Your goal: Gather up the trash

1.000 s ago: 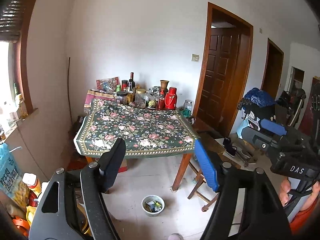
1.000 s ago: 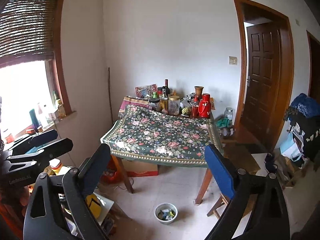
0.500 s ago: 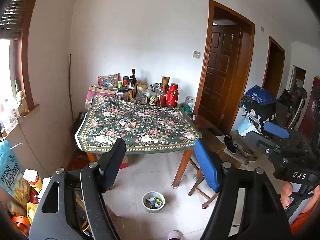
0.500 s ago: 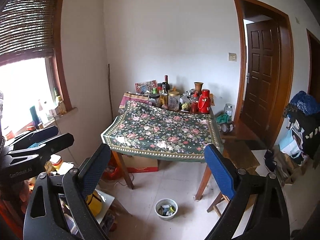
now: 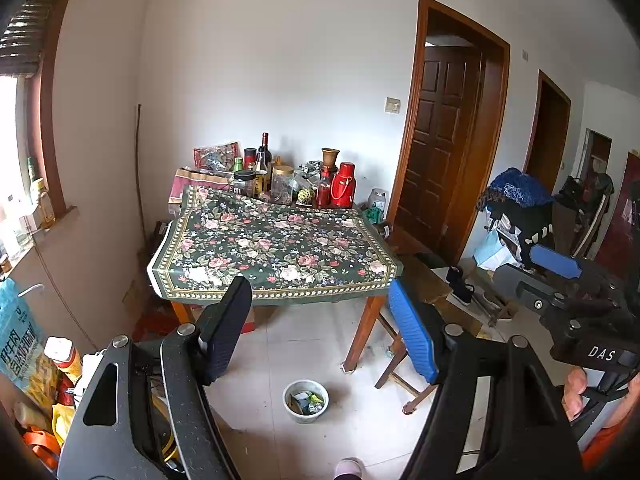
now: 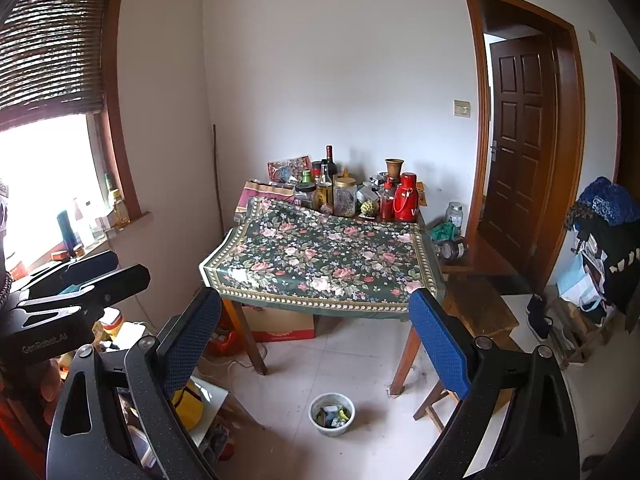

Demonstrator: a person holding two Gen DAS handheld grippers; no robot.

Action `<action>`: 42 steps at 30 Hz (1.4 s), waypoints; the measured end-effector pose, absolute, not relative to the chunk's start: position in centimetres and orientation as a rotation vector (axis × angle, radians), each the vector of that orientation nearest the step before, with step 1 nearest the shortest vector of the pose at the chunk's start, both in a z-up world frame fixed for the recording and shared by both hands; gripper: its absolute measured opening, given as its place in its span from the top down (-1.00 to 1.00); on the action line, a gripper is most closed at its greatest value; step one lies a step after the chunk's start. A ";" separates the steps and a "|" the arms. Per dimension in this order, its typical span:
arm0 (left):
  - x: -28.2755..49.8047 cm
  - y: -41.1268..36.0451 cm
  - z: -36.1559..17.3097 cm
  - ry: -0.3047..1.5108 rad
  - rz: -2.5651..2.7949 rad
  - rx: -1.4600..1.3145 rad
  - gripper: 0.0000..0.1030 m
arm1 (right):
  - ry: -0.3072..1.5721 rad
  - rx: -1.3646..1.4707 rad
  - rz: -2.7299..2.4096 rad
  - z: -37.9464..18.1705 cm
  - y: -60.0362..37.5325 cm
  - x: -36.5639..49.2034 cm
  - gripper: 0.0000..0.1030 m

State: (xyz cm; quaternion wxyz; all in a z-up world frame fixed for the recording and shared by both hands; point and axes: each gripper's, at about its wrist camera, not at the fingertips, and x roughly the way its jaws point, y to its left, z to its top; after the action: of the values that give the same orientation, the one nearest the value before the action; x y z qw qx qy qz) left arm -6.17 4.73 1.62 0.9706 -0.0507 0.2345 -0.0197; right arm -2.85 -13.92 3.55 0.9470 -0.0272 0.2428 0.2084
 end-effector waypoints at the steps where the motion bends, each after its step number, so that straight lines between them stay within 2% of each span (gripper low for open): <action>1: -6.2 4.7 1.6 0.473 -0.038 -0.103 -0.36 | 0.495 -0.055 0.425 3.6 -13.9 -2.9 -0.82; 42: -6.3 4.9 1.7 0.468 -0.060 -0.105 -0.37 | 0.484 -0.060 0.424 4.1 -13.4 -2.9 -0.82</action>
State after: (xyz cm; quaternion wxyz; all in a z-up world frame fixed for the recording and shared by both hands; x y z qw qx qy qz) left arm -6.32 4.92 1.71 0.9710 -0.0520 0.2316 -0.0299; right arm -2.94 -13.39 4.13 0.9483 -0.0294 0.2376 0.2081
